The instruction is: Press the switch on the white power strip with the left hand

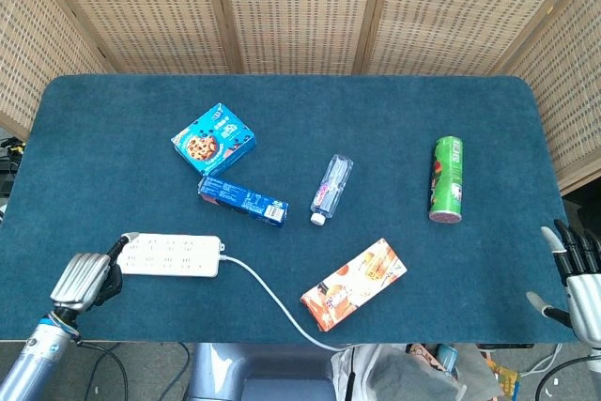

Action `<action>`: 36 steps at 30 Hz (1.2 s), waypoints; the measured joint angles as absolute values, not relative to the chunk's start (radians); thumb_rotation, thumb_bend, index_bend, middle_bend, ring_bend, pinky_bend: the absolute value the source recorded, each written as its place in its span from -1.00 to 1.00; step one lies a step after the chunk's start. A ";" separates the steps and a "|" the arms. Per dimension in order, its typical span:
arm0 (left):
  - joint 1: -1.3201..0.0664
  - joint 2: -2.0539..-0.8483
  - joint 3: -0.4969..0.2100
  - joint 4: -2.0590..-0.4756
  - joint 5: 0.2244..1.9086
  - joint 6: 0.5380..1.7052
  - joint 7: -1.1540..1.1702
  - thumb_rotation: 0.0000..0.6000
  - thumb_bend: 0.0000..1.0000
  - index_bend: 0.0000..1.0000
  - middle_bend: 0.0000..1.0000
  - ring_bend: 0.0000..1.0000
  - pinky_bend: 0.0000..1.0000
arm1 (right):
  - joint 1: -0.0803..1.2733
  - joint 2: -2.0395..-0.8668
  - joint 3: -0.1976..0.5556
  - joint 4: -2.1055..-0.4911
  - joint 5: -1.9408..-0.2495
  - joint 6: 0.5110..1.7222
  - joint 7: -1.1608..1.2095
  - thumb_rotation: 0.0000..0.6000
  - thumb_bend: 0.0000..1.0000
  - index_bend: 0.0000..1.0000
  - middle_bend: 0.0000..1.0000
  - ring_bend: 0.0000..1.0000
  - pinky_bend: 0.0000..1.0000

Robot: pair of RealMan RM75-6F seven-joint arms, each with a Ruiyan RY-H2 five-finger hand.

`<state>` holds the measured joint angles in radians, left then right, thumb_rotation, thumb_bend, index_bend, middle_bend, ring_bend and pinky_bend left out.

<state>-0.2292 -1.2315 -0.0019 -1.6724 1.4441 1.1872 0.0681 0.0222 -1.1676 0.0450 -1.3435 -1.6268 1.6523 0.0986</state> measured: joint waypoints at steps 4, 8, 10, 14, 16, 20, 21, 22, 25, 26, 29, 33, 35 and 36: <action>-0.250 -1.245 -0.013 -1.714 1.388 1.158 0.139 1.00 1.00 -0.45 1.00 1.00 1.00 | 0.022 -1.167 0.043 -1.339 -1.626 1.649 0.106 1.00 -1.00 -1.00 -1.00 -1.00 -1.00; -0.275 -1.268 -0.020 -1.745 1.328 1.114 0.211 1.00 1.00 -0.44 1.00 1.00 1.00 | 0.022 -1.166 0.043 -1.335 -1.623 1.645 0.114 1.00 -1.00 -1.00 -1.00 -1.00 -1.00; -0.286 -1.283 -0.024 -1.752 1.297 1.102 0.243 1.00 1.00 -0.44 1.00 1.00 1.00 | 0.022 -1.166 0.042 -1.332 -1.621 1.641 0.116 1.00 -1.00 -1.00 -1.00 -1.00 -1.00; -0.316 -1.313 -0.032 -1.764 1.235 1.059 0.286 1.00 1.00 -0.44 1.00 1.00 1.00 | 0.023 -1.165 0.041 -1.329 -1.618 1.637 0.120 1.00 -1.00 -1.00 -1.00 -1.00 -1.00; -0.330 -1.327 -0.038 -1.769 1.212 1.049 0.305 1.00 1.00 -0.44 1.00 1.00 1.00 | 0.023 -1.165 0.041 -1.328 -1.615 1.634 0.123 1.00 -1.00 -1.00 -1.00 -1.00 -1.00; -0.358 -1.356 -0.052 -1.787 1.175 1.042 0.343 1.00 1.00 -0.44 1.00 1.00 1.00 | 0.024 -1.164 0.043 -1.323 -1.607 1.628 0.131 1.00 -1.00 -1.00 -1.00 -1.00 -1.00; -0.361 -1.359 -0.054 -1.791 1.170 1.042 0.349 1.00 1.00 -0.44 1.00 1.00 1.00 | 0.024 -1.164 0.043 -1.322 -1.606 1.627 0.132 1.00 -1.00 -1.00 -1.00 -1.00 -1.00; -0.364 -1.361 -0.056 -1.795 1.166 1.043 0.352 1.00 1.00 -0.44 1.00 1.00 1.00 | 0.024 -1.164 0.043 -1.321 -1.605 1.625 0.133 1.00 -1.00 -1.00 -1.00 -1.00 -1.00; -0.373 -1.365 -0.057 -1.802 1.150 1.044 0.367 1.00 1.00 -0.44 1.00 1.00 1.00 | 0.025 -1.164 0.044 -1.318 -1.602 1.621 0.136 1.00 -1.00 -1.00 -1.00 -1.00 -1.00; -0.376 -1.367 -0.057 -1.803 1.143 1.042 0.373 1.00 1.00 -0.44 1.00 1.00 1.00 | 0.025 -1.164 0.044 -1.317 -1.602 1.619 0.137 1.00 -1.00 -1.00 -1.00 -1.00 -1.00; -0.387 -1.369 -0.053 -1.807 1.121 1.029 0.389 1.00 1.00 -0.44 1.00 1.00 1.00 | 0.026 -1.164 0.043 -1.314 -1.600 1.614 0.138 1.00 -1.00 -1.00 -1.00 -1.00 -1.00; -0.407 -1.382 -0.049 -1.804 1.093 1.015 0.416 1.00 1.00 -0.44 1.00 1.00 1.00 | 0.026 -1.164 0.043 -1.311 -1.595 1.609 0.140 1.00 -1.00 -1.00 -1.00 -1.00 -1.00; -0.417 -1.393 -0.047 -1.799 1.073 1.010 0.430 1.00 1.00 -0.44 1.00 1.00 1.00 | 0.026 -1.164 0.043 -1.310 -1.594 1.609 0.143 1.00 -1.00 -1.00 -1.00 -1.00 -1.00; -0.422 -1.399 -0.047 -1.797 1.064 1.009 0.437 1.00 1.00 -0.44 1.00 1.00 1.00 | 0.026 -1.164 0.043 -1.310 -1.593 1.608 0.144 1.00 -1.00 -1.00 -1.00 -1.00 -1.00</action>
<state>-0.4222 -1.3990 -0.0469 -1.7968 1.0643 1.0090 0.4370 0.0261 -1.1635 0.0425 -1.3099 -1.5932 1.6078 0.1441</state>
